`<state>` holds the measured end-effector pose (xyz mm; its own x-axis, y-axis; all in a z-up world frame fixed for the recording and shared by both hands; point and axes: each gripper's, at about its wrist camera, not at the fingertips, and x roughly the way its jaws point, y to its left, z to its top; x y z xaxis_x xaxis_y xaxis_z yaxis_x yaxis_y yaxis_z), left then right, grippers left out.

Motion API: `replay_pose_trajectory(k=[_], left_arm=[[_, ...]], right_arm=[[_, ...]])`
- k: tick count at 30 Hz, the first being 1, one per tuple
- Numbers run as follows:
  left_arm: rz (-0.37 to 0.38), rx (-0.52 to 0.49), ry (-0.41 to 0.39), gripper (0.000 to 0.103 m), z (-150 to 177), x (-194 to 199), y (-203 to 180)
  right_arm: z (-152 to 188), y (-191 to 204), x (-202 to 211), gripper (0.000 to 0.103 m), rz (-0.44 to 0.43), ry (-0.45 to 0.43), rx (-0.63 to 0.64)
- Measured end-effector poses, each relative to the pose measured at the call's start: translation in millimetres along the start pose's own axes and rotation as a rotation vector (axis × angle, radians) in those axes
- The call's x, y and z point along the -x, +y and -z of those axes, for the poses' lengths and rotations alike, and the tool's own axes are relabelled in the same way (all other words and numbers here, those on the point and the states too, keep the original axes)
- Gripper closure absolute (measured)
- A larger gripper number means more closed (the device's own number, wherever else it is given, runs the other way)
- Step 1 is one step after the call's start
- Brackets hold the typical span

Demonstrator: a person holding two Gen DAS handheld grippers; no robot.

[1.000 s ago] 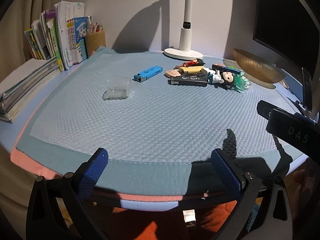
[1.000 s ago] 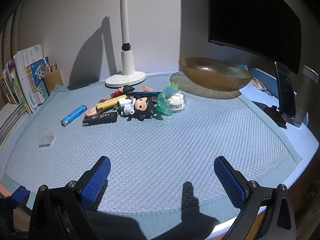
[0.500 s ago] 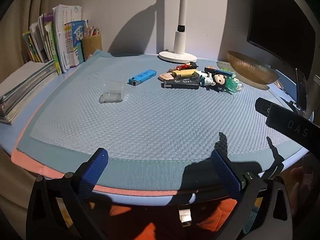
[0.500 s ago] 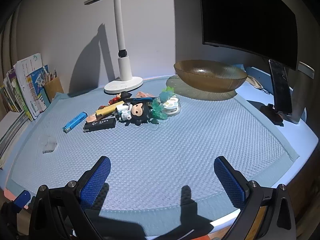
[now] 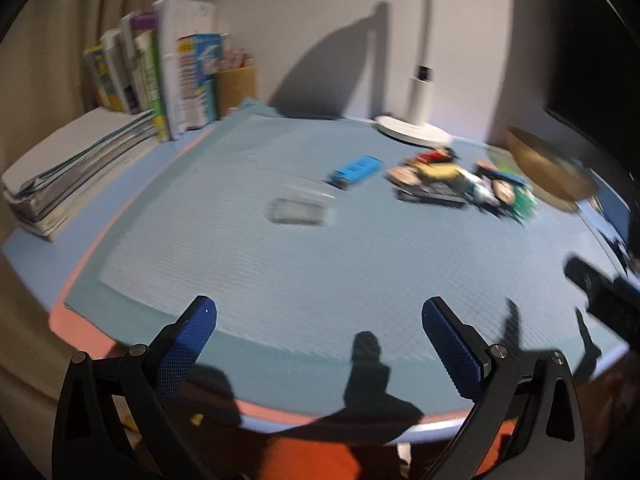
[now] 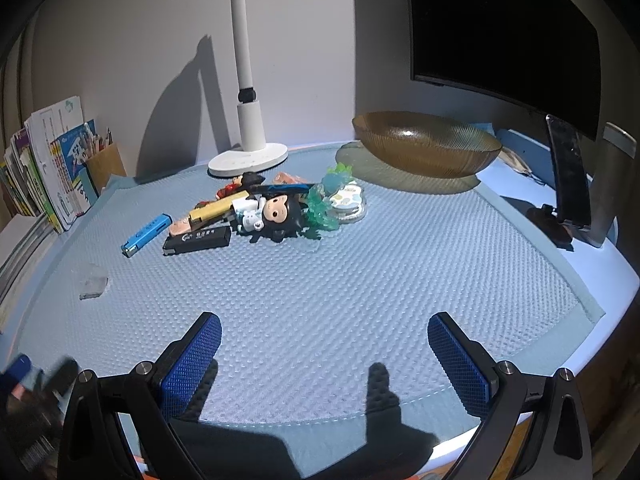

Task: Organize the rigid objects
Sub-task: 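Grasp the clear plastic cup with the left gripper while the right grasps the clear round package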

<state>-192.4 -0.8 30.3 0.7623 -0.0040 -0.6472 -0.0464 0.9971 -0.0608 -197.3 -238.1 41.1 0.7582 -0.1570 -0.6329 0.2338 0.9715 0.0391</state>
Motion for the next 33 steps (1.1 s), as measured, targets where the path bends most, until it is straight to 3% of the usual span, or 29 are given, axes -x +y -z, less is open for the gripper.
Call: replay_pose_trajectory(k=[5, 11, 16, 20, 22, 26, 28, 29, 33], left_arm=[[-0.056, 0.015, 0.006, 0.001, -30.1, -19.4, 24.4], [0.022, -0.014, 0.14, 0.001, -62.2, -71.2, 28.1], [0.015, -0.083, 0.162, 0.001, -73.4, -94.9, 10.1], [0.021, -0.107, 0.184, 0.001, -79.2, -108.4, 5.0], [0.027, -0.112, 0.207, 0.006, -81.6, -115.1, 3.0], [0.056, -0.14, 0.242, 0.044, -82.3, -124.8, -4.3], [0.051, -0.149, 0.223, 0.054, -84.0, -123.4, -6.4], [0.06, -0.152, 0.215, 0.067, -84.7, -122.2, -7.0], [0.068, -0.137, 0.202, 0.069, -86.7, -123.5, -5.8]], right_arm=[[-0.7, 5.6, -15.9, 0.0, -0.001, 0.041, 0.017], [-12.3, 13.2, -32.9, 0.0, 0.004, 0.063, 0.059], [-36.1, 14.5, -44.1, 0.0, -0.033, 0.065, 0.12], [-57.7, -19.3, -64.0, 0.0, -0.045, 0.107, 0.057], [-65.2, -37.8, -75.9, 0.007, -0.068, 0.14, 0.015], [-76.5, -58.8, -96.8, 0.026, -0.129, 0.199, -0.019], [-83.8, -63.3, -106.4, 0.035, -0.138, 0.21, -0.014], [-88.6, -66.7, -111.1, 0.036, -0.125, 0.212, -0.011], [-104.9, -75.3, -128.8, 0.042, -0.088, 0.234, 0.009]])
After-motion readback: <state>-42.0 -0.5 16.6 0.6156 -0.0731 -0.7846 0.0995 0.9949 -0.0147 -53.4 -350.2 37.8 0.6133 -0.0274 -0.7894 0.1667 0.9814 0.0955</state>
